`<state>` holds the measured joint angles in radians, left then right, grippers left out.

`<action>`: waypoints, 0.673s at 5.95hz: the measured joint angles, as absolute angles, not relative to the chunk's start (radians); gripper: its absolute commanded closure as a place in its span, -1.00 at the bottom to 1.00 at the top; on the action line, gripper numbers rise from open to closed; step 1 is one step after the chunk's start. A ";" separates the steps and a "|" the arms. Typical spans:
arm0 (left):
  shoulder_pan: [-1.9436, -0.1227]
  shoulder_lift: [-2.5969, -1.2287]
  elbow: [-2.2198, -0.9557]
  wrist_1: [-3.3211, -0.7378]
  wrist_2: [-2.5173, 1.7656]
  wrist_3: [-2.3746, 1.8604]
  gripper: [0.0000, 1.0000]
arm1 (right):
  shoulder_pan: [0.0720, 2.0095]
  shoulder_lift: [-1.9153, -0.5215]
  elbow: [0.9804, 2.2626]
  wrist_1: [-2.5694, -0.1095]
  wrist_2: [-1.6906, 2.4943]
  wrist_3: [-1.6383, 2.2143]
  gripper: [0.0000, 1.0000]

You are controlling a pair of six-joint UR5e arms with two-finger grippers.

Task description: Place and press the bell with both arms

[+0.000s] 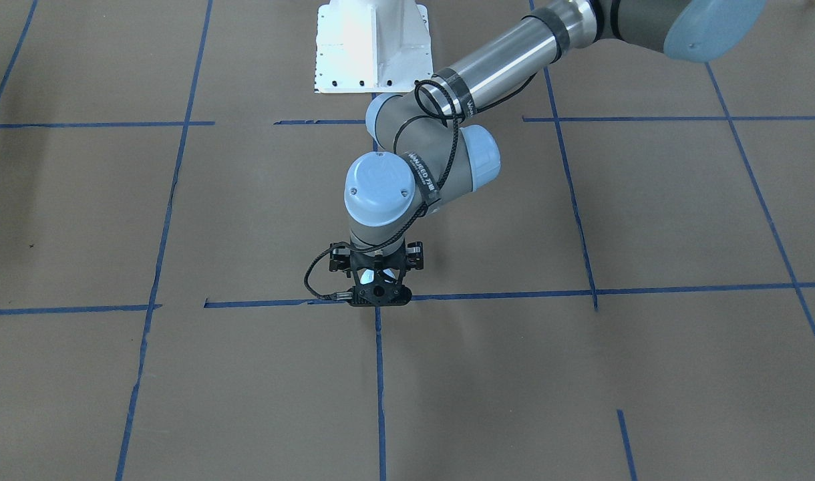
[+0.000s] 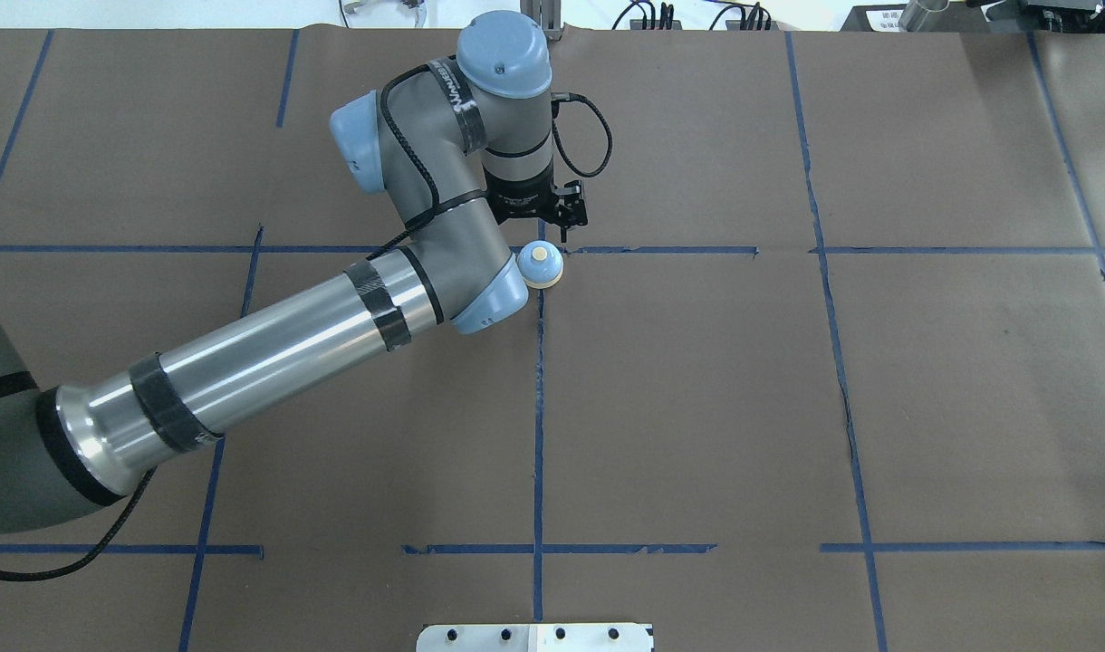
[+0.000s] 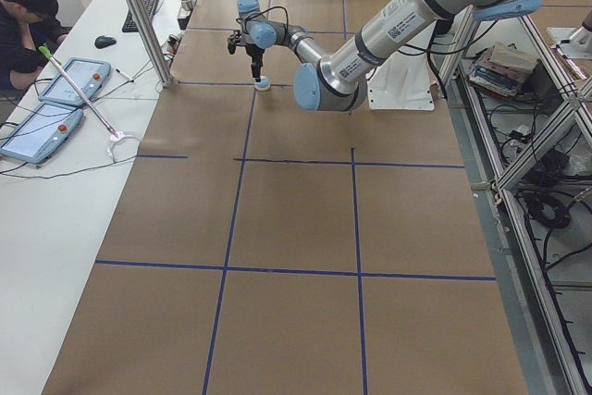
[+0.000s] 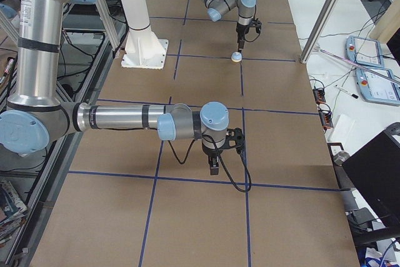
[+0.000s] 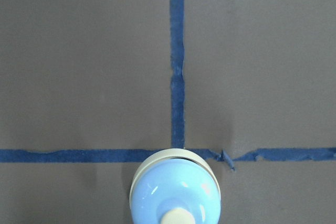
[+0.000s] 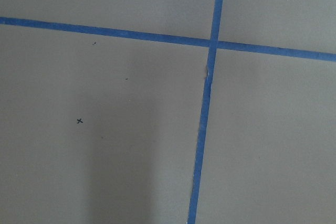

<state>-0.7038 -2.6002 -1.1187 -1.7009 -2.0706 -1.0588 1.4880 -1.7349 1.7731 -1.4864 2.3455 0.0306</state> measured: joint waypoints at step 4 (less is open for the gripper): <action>-0.941 -1.952 -1.758 -1.580 -2.119 -0.630 -1.00 | 1.488 -1.735 1.774 -1.486 2.347 0.031 -1.00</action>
<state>-0.9406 -1.9518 -1.7585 -1.5803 -2.1187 -0.6299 1.4880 -1.7349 1.7742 -1.4864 2.3468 0.0307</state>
